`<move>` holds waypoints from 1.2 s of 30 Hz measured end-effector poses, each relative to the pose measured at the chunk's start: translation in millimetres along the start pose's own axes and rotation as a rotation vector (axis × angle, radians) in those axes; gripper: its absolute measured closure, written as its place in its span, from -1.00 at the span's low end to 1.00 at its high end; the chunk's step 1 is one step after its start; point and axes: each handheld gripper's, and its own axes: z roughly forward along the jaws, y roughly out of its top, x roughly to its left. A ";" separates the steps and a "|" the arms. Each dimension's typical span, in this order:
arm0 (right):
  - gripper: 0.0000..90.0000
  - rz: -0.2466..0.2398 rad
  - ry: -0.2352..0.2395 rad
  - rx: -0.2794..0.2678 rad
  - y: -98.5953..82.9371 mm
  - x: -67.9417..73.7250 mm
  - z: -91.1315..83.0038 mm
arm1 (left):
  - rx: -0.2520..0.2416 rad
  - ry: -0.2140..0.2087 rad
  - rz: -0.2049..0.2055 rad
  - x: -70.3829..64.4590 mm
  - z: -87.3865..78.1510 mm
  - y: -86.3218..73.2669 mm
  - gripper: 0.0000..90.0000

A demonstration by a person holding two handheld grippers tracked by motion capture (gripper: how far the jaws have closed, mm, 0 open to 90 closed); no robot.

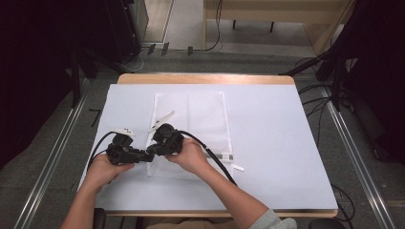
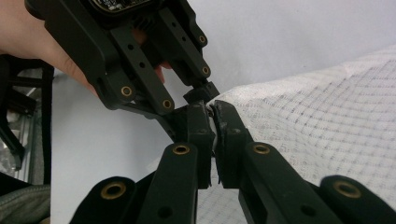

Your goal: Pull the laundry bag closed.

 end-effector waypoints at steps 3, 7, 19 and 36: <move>0.96 0.000 0.004 0.006 -0.6 -0.6 0.5 | 0.021 0.003 0.010 -1.0 1.1 1.0 0.70; 0.96 -0.001 0.005 0.012 -1.6 -1.7 1.2 | 0.042 0.001 0.027 -4.2 3.1 4.2 0.92; 0.97 0.039 -0.005 0.004 -9.2 -8.1 5.1 | 0.061 0.004 -0.007 -4.9 1.3 7.3 0.96; 0.97 0.039 -0.014 -0.001 -19.2 -11.1 4.0 | 0.051 0.008 -0.004 -4.4 -3.5 5.2 0.98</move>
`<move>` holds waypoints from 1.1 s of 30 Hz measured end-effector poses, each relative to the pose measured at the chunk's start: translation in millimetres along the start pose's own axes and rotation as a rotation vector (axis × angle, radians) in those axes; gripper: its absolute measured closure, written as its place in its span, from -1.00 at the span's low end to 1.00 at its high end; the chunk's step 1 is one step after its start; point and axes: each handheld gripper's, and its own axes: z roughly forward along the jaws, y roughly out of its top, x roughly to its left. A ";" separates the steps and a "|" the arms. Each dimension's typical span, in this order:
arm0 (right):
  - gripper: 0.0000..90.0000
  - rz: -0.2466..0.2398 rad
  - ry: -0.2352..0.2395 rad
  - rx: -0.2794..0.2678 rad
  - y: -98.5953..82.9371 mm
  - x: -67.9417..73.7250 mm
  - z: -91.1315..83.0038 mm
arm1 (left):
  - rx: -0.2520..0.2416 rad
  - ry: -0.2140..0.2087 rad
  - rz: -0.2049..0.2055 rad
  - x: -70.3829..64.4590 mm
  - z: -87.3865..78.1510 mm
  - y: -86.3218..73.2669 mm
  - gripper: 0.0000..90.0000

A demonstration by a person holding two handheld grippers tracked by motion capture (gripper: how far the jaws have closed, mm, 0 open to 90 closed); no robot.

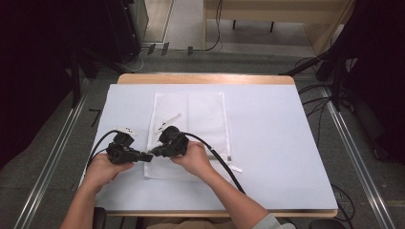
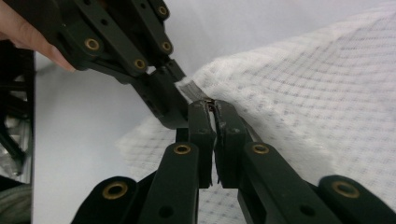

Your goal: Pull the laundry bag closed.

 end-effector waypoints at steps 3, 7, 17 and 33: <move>0.97 -0.012 -0.006 -0.002 -0.8 -0.8 -3.5 | -0.021 -0.004 0.017 -0.6 -2.3 -1.7 0.98; 0.97 0.002 -0.018 0.008 -3.7 -5.7 -6.5 | -0.041 -0.020 0.010 2.6 -4.7 -4.7 0.98; 0.97 -0.014 -0.020 0.008 -9.9 -10.3 -9.3 | -0.045 -0.014 0.027 1.4 -4.1 -6.4 0.97; 0.97 0.030 -0.021 0.006 -20.9 -21.3 -18.9 | -0.053 -0.012 0.027 1.2 -5.8 -6.4 0.97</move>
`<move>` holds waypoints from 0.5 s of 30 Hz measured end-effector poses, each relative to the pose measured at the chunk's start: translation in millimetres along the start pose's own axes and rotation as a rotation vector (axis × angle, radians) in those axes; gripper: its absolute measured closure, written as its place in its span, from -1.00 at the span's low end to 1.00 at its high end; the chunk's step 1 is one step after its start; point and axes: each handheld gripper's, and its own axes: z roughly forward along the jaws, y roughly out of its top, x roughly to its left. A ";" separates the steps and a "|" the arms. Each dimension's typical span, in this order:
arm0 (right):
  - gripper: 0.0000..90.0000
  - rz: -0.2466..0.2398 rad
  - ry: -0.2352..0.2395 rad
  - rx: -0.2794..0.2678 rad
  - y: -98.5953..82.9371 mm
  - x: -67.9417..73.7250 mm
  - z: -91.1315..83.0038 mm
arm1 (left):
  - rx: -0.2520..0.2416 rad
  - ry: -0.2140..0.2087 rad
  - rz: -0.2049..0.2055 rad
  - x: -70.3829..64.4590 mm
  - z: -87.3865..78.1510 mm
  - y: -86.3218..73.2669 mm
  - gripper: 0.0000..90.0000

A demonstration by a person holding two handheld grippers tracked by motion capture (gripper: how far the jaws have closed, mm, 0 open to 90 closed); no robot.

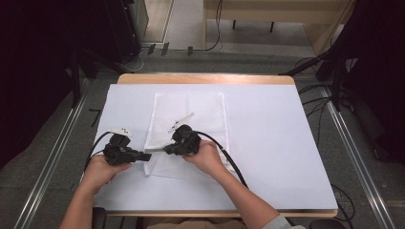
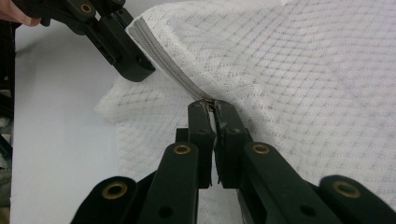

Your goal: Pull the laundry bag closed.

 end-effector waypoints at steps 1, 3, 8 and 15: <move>0.97 -0.001 0.000 -0.002 -0.3 0.1 0.1 | 0.001 0.005 -0.003 0.0 -0.2 0.0 0.97; 0.97 -0.007 -0.008 0.003 -0.9 0.0 0.3 | 0.000 0.001 0.000 1.3 -0.6 -0.6 0.96; 0.97 0.002 -0.012 0.006 -2.3 -0.8 -1.0 | 0.007 -0.001 0.002 0.5 0.5 -0.3 0.96; 0.97 0.011 -0.004 0.002 -3.9 -2.8 -3.3 | 0.001 -0.020 0.003 1.0 -0.3 -0.7 0.97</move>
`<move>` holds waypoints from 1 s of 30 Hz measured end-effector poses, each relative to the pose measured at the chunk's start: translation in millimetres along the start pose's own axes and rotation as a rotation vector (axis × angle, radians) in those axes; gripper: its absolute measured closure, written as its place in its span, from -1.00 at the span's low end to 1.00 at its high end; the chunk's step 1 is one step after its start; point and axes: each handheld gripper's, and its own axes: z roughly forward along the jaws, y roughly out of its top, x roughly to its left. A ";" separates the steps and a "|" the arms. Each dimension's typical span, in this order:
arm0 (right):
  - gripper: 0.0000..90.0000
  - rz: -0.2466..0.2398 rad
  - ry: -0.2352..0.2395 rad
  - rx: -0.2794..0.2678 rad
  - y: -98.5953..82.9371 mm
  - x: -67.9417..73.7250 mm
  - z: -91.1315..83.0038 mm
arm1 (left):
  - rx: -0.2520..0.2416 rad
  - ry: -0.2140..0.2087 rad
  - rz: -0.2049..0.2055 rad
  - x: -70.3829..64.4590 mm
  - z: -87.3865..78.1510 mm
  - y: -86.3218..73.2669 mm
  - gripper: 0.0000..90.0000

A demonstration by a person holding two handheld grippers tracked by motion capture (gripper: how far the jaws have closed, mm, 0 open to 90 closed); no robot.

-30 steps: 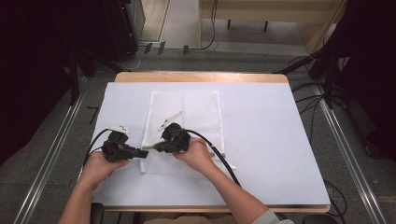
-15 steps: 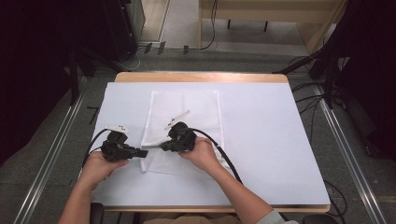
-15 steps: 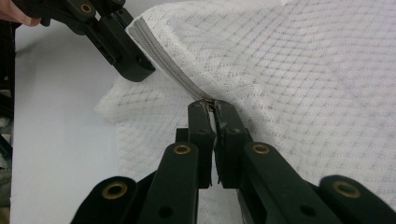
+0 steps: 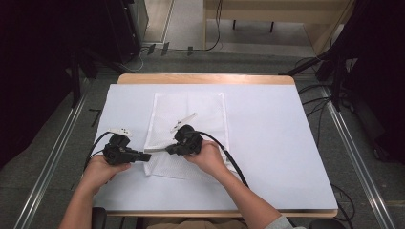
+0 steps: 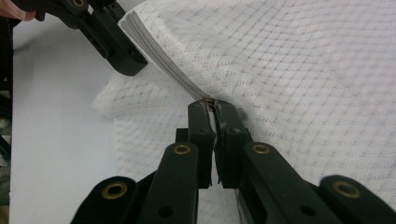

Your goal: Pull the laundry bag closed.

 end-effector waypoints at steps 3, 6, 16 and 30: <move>0.97 -0.004 0.002 -0.003 -0.9 -0.3 0.0 | 0.001 -0.006 -0.010 0.8 -0.1 0.0 0.97; 0.97 -0.005 -0.009 0.006 -1.8 -0.2 -0.8 | -0.003 -0.004 -0.021 1.9 -1.6 -0.9 0.97; 0.97 0.012 -0.017 0.002 -7.8 -8.2 -6.8 | -0.004 0.001 -0.021 1.6 -2.1 -1.2 0.97; 0.97 0.018 -0.036 0.017 -17.6 -16.3 -13.8 | 0.008 -0.001 -0.023 2.4 -2.0 -1.7 0.97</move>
